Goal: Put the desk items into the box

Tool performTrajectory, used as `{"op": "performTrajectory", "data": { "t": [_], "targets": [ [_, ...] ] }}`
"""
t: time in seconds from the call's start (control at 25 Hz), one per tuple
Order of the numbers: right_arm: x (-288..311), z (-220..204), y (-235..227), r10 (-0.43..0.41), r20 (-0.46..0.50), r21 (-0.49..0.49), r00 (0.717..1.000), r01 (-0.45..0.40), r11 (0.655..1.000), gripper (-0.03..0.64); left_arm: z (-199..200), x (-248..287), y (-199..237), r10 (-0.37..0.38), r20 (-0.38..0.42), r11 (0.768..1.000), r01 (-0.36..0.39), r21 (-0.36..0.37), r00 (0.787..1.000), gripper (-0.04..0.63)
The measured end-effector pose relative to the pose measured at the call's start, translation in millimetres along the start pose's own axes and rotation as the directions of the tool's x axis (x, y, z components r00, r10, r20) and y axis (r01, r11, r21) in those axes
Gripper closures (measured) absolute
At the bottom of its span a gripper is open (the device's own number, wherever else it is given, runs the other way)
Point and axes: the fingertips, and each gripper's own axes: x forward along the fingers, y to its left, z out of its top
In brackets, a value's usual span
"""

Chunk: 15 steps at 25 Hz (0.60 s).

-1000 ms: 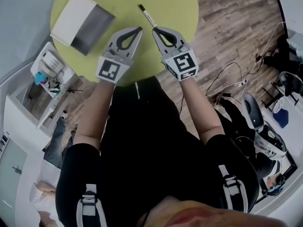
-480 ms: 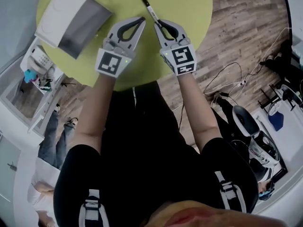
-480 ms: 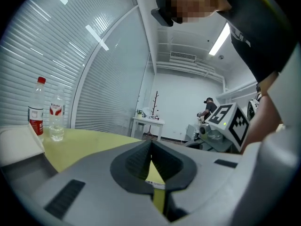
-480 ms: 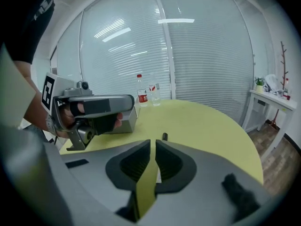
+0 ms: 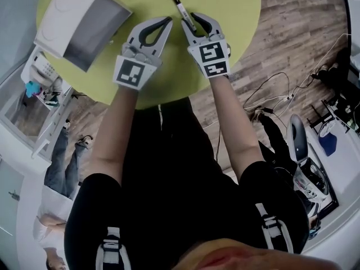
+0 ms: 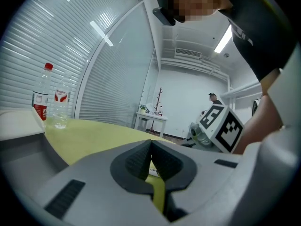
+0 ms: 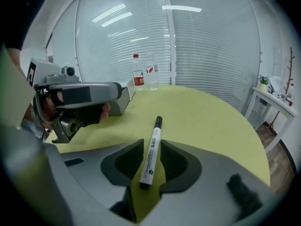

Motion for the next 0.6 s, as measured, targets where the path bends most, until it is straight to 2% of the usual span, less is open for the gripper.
{"op": "performTrajectory", "data": {
  "t": [0.2, 0.32, 0.6],
  "targets": [
    [10.3, -13.5, -1.0, 0.006, -0.058, 0.001, 0.998, -0.006, 1.000, 0.506, -4.8, 0.0, 2.3, 0.009, -0.012, 1.000, -0.009, -0.001, 1.000, 0.583],
    [11.2, -14.9, -1.8, 0.001, -0.073, 0.007, 0.997, -0.001, 1.000, 0.536, -2.3, -0.7, 4.2, 0.018, -0.008, 1.000, -0.018, -0.001, 1.000, 0.583],
    [3.5, -0.7, -1.1, 0.007, -0.057, 0.009, 0.998, -0.007, 1.000, 0.543, 9.0, -11.7, 7.2, 0.042, -0.003, 0.999, -0.042, 0.002, 0.999, 0.584]
  ]
}}
